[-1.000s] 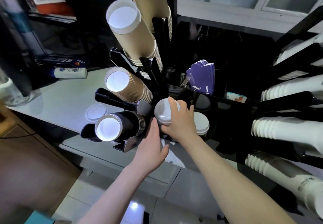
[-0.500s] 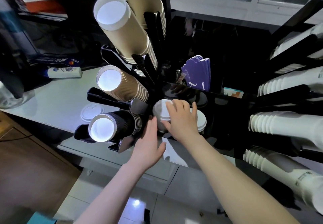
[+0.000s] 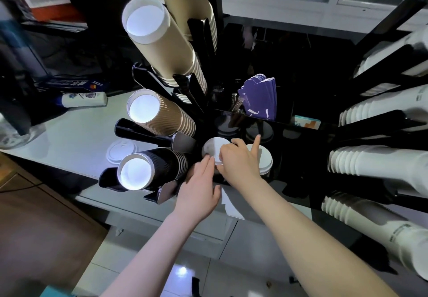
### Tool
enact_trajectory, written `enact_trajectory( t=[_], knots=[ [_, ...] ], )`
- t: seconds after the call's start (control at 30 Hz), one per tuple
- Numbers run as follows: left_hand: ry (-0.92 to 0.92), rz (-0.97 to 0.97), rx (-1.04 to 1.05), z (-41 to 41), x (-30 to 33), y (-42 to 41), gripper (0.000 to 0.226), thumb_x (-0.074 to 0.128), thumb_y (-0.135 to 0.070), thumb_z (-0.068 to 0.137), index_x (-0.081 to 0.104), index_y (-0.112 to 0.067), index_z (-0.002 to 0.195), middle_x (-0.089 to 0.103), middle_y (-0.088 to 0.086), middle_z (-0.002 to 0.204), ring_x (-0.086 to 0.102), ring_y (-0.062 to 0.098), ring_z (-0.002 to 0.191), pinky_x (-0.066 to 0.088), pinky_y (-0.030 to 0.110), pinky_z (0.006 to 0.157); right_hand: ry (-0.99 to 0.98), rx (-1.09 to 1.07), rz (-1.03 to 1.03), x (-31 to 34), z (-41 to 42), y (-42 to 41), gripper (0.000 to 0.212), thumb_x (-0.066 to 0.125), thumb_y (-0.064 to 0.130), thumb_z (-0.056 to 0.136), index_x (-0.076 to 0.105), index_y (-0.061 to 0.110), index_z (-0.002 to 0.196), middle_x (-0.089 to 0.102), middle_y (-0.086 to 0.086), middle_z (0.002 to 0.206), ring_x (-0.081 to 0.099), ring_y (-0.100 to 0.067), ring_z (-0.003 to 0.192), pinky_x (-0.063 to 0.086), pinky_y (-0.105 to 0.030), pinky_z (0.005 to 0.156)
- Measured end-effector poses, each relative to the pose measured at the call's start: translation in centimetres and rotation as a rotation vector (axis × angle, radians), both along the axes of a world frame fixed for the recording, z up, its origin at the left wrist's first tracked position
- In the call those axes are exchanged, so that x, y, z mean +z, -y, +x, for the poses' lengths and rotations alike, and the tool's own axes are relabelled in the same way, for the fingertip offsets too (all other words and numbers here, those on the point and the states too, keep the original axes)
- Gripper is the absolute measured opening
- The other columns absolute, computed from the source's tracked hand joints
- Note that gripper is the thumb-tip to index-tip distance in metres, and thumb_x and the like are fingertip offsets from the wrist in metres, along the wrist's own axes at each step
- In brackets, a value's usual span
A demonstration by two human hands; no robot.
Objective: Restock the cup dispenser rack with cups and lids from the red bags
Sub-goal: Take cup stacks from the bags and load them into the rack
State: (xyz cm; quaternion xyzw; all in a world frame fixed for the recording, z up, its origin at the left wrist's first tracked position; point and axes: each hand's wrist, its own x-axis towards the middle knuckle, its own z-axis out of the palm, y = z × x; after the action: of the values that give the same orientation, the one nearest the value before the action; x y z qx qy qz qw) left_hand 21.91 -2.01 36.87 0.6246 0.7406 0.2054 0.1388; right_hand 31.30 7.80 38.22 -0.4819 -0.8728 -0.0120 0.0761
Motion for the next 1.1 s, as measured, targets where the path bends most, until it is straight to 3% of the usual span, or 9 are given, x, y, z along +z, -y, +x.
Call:
enact_trajectory(
  t=[0.13, 0.2, 0.27, 0.4, 0.57, 0.67, 0.83, 1.0, 1.1],
  knots=[
    [-0.064, 0.062, -0.027, 0.0, 0.2, -0.5, 0.066, 0.049, -0.027, 0.092, 0.016, -0.02, 0.149, 0.011, -0.01, 0.156, 0.009, 0.005, 0.136, 0.047, 0.037, 0.09, -0.27, 0.029, -0.046, 0.4, 1.3, 0.1, 0.025, 0.057, 0.028, 0.088, 0.067, 0.02, 0.109, 0.052, 0.004, 0.13, 0.032, -0.018, 0.134, 0.001, -0.055, 0.115],
    [-0.092, 0.087, -0.061, 0.0, 0.3, -1.1, 0.066, 0.05, -0.025, 0.092, 0.018, -0.019, 0.149, 0.011, -0.007, 0.156, 0.011, 0.01, 0.138, 0.046, 0.038, 0.096, -0.495, -0.037, 0.004, 0.6, 2.7, -0.1, 0.022, 0.06, 0.016, 0.086, 0.069, 0.016, 0.106, 0.059, -0.001, 0.121, 0.047, -0.024, 0.12, 0.027, -0.045, 0.11],
    [-0.143, 0.093, -0.118, 0.1, 0.4, -1.9, 0.066, 0.051, -0.022, 0.091, 0.02, -0.016, 0.149, 0.011, 0.001, 0.157, 0.017, 0.021, 0.138, 0.034, 0.038, 0.107, -0.568, -0.148, 0.003, 0.7, 4.5, -0.3, 0.024, 0.056, 0.007, 0.085, 0.07, 0.014, 0.103, 0.063, -0.004, 0.115, 0.052, -0.028, 0.112, 0.036, -0.039, 0.101],
    [-0.281, 0.047, -0.177, 0.8, 0.0, -3.6, 0.073, 0.055, -0.026, 0.087, 0.017, -0.019, 0.15, 0.005, 0.009, 0.158, 0.01, 0.028, 0.144, 0.031, 0.039, 0.107, -0.326, -0.26, -0.033, -0.1, 6.7, 0.0, 0.03, 0.051, 0.012, 0.091, 0.069, 0.022, 0.113, 0.061, 0.007, 0.124, 0.047, -0.018, 0.124, 0.011, -0.046, 0.115],
    [-0.364, -0.038, -0.158, 1.4, -0.6, -5.1, 0.081, 0.059, -0.026, 0.085, 0.011, -0.02, 0.151, 0.0, 0.015, 0.158, 0.001, 0.029, 0.146, 0.022, 0.04, 0.112, -0.524, -0.28, -0.197, -0.5, 7.1, 0.4, 0.034, 0.06, 0.019, 0.091, 0.063, 0.019, 0.125, 0.054, 0.0, 0.138, 0.046, -0.018, 0.13, 0.031, -0.045, 0.11],
    [-0.391, -0.07, -0.146, 1.6, -0.9, -5.4, 0.084, 0.06, -0.031, 0.085, 0.009, -0.023, 0.151, 0.003, 0.013, 0.158, 0.007, 0.028, 0.145, 0.014, 0.043, 0.114, -0.399, -0.3, -0.245, -0.3, 6.9, 0.1, 0.036, 0.058, 0.026, 0.093, 0.059, 0.026, 0.13, 0.041, 0.001, 0.149, 0.034, -0.017, 0.138, 0.025, -0.047, 0.113],
    [-0.303, -0.053, -0.15, 1.4, -0.5, -5.5, 0.081, 0.061, -0.029, 0.08, 0.018, -0.025, 0.149, 0.012, 0.007, 0.157, 0.018, 0.025, 0.142, 0.029, 0.04, 0.107, -0.285, -0.322, -0.329, -0.2, 6.5, -0.2, 0.032, 0.049, 0.032, 0.097, 0.059, 0.033, 0.127, 0.035, 0.006, 0.152, 0.021, -0.014, 0.142, 0.017, -0.055, 0.113],
    [-0.2, -0.049, -0.186, 1.3, 0.6, -5.1, 0.085, 0.06, -0.024, 0.079, 0.012, -0.016, 0.15, 0.008, 0.01, 0.158, 0.012, 0.03, 0.143, 0.032, 0.04, 0.105, -0.378, -0.337, -0.274, 0.5, 6.7, 0.0, 0.027, 0.059, 0.029, 0.091, 0.065, 0.03, 0.118, 0.055, 0.006, 0.136, 0.044, -0.016, 0.13, 0.024, -0.051, 0.113],
    [-0.155, 0.063, -0.197, 1.5, 2.0, -4.8, 0.085, 0.057, -0.018, 0.08, 0.011, -0.009, 0.151, 0.007, 0.015, 0.158, 0.006, 0.03, 0.145, 0.018, 0.039, 0.114, -0.481, -0.368, -0.203, 1.7, 6.7, 0.4, 0.036, 0.066, 0.031, 0.086, 0.062, 0.031, 0.122, 0.062, 0.009, 0.126, 0.051, -0.014, 0.123, 0.024, -0.047, 0.112]
  ],
)
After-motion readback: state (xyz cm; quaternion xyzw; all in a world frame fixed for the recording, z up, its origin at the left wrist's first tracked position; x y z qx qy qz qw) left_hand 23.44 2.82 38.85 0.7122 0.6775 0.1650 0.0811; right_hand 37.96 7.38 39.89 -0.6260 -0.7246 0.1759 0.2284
